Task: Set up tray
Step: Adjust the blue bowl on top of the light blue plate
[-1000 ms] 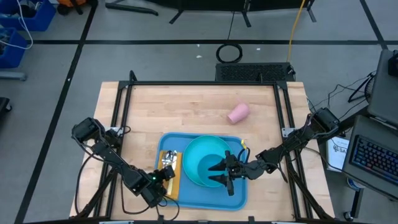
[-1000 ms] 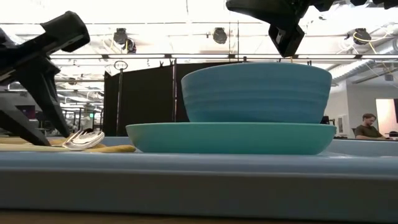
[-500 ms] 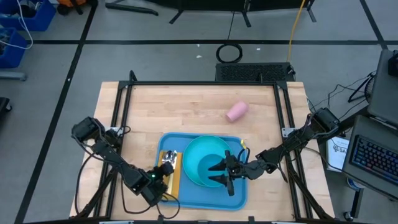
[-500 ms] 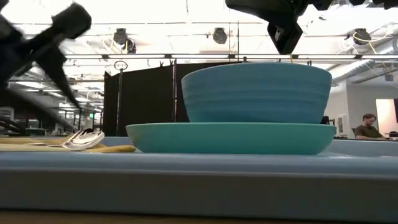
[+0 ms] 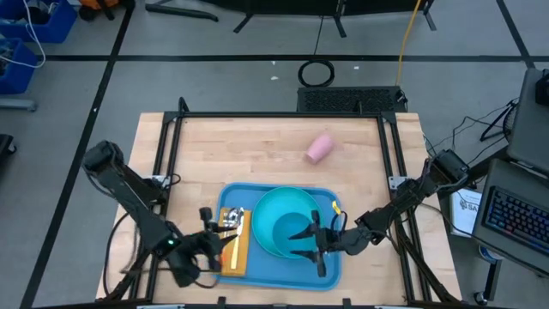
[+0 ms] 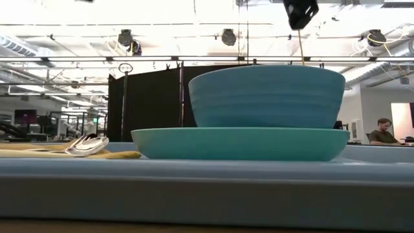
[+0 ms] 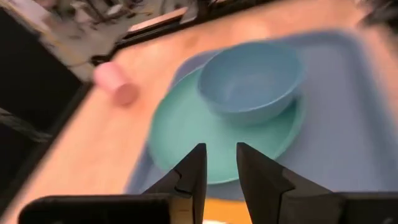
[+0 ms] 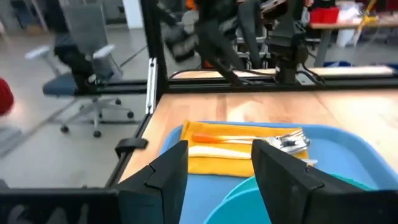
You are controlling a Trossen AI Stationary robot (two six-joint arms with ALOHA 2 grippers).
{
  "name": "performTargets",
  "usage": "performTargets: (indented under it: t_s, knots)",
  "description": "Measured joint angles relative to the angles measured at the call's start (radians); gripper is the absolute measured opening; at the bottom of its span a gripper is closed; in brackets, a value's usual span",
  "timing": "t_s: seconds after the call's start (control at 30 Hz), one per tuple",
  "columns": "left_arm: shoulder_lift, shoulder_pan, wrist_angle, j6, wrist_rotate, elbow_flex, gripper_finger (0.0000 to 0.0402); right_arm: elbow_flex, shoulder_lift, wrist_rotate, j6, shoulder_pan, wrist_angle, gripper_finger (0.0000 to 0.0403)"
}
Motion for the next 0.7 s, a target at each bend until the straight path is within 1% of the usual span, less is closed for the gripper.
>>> performTargets:
  t_s: [0.07,0.13,0.27,0.37,0.5,0.6,0.7]
  knots:
    - [-0.029,-0.019,0.024,-0.031,0.021,0.0,0.0093,0.019,0.0,0.003,-0.038,0.02,-0.036,0.0165]
    - [-0.04,-0.043,0.071,-0.042,0.005,-0.014,0.0093,0.044,0.0,0.001,-0.036,0.04,-0.105,0.0159]
    - [-0.04,-0.079,0.22,0.024,-0.066,-0.047,0.0093,0.116,0.0,0.0,0.035,0.068,-0.347,0.014]
    - [-0.04,-0.091,0.323,0.053,-0.079,-0.064,0.0093,0.181,0.0,-0.017,0.122,0.078,-0.53,0.0125]
    - [-0.04,-0.109,0.388,0.031,-0.078,-0.082,0.0093,0.243,0.022,-0.161,0.229,0.077,-0.697,0.0112]
    - [-0.04,-0.118,0.43,-0.013,-0.077,-0.102,0.0093,0.272,0.07,-0.193,0.263,0.098,-0.781,0.0106]
    - [-0.039,-0.121,0.47,-0.047,-0.077,-0.115,0.0093,0.306,0.126,-0.262,0.297,0.112,-0.875,0.0098]
